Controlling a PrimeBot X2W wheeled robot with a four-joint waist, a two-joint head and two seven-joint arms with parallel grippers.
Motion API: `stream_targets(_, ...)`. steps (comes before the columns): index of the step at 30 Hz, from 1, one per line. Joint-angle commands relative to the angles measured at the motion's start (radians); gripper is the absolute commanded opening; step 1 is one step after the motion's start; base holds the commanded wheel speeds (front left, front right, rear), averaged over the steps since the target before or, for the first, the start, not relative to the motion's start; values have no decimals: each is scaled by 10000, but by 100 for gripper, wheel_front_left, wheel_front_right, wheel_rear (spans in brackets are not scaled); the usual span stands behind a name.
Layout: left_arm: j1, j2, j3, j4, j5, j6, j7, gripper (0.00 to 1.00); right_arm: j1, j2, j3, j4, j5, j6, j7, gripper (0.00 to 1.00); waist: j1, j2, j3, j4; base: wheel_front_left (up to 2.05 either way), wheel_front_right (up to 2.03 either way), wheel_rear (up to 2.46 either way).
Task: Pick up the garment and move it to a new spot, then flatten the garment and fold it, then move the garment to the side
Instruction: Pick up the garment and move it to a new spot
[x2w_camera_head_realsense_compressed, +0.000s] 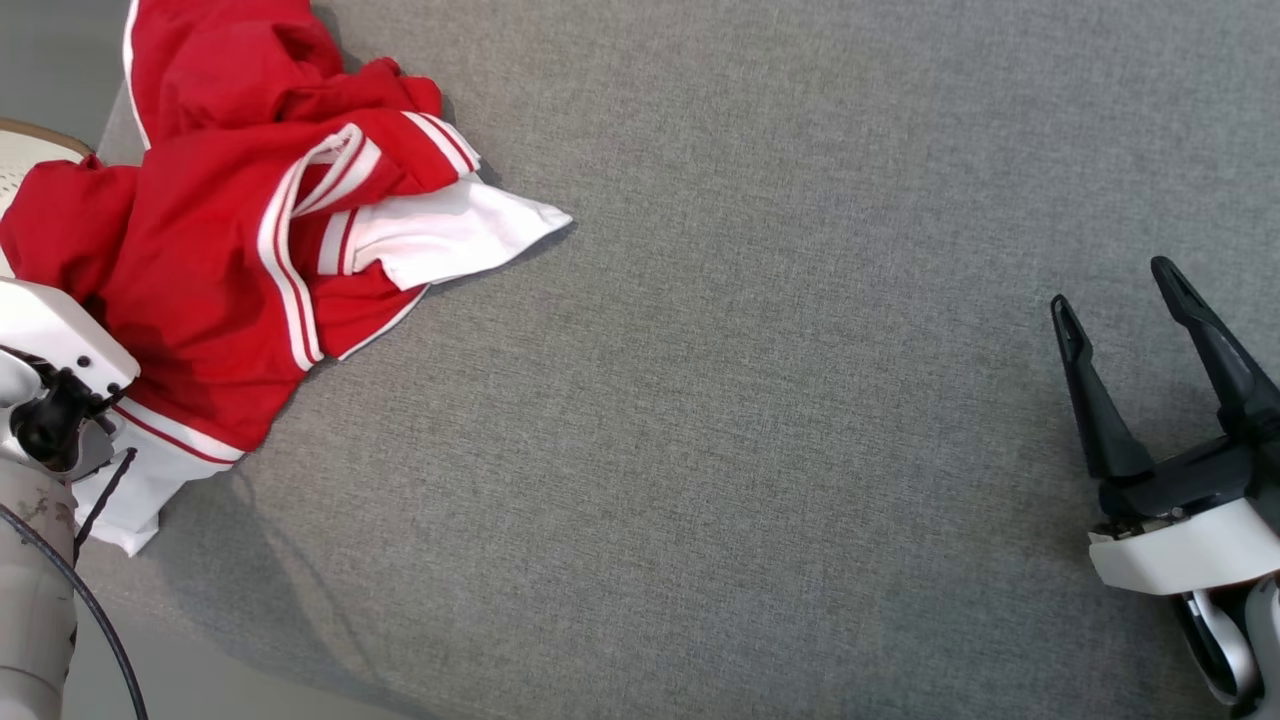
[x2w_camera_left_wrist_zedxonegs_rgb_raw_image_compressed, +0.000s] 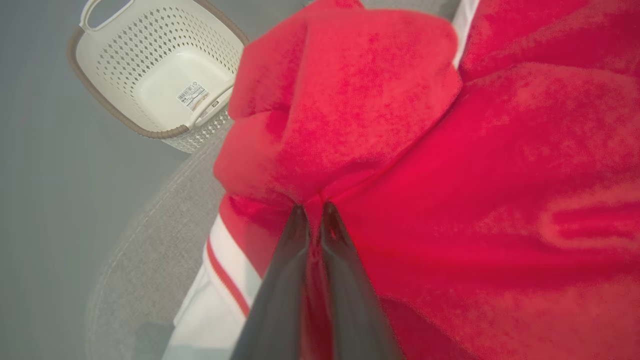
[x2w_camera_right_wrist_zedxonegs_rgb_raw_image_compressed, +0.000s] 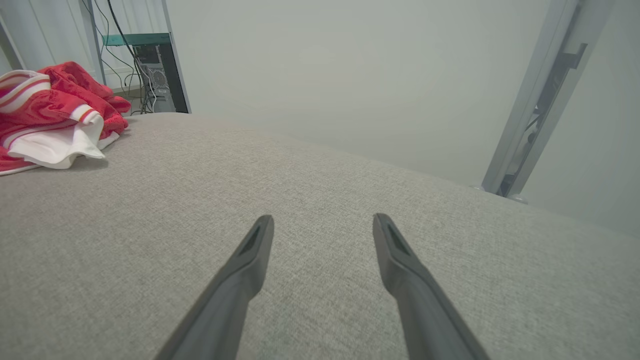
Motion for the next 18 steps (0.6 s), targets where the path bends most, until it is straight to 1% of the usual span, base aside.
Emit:
stream_targets(1,-125,100,27,-18,-1,-47,-83,0,-90,14,-14,14,17,-3,-85,100,0,0,-144,20,0,0,0)
stream_targets(5,-156,326,-8,-197,97,-177,-707,0,-110,240,26,348,75,-3,-235,100,0,0,-655,43,0,0,0)
stream_targets(11,-159,559,15,-954,148,-449,-1737,0,-93,708,103,942,135,-3,-457,100,0,0,-1609,38,0,0,0)
stream_targets(15,-20,611,18,-1862,145,-634,-2273,0,-74,1032,126,1273,175,-3,-523,100,0,0,-2232,-22,0,0,0)
stream_targets(18,123,572,-2,-2978,164,-832,-2879,0,-102,1242,100,1481,180,-3,-543,100,0,0,-2640,-139,0,0,0)
